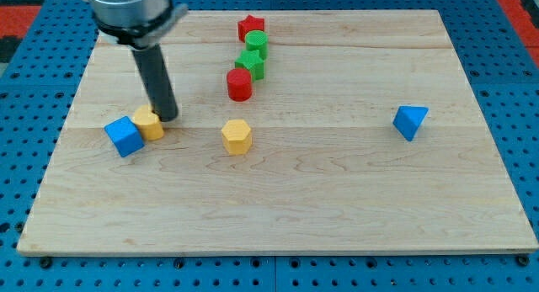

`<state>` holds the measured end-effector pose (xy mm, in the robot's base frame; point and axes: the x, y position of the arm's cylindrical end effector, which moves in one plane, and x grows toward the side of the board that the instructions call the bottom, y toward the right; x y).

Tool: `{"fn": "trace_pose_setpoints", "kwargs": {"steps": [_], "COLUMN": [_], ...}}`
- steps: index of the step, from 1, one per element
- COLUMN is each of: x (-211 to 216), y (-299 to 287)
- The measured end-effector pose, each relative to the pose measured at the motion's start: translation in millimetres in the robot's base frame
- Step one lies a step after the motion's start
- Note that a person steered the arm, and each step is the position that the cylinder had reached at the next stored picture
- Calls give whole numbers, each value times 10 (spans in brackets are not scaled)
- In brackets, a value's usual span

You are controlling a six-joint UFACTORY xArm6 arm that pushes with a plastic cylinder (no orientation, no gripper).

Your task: Place the yellow heart at the center left side of the board

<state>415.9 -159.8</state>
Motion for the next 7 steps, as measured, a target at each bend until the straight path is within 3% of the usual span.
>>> {"fn": "trace_pose_setpoints", "kwargs": {"steps": [2,3,4,5,7], "x": [-154,54,410,529,223], "y": [33,625,632,232,-301]}}
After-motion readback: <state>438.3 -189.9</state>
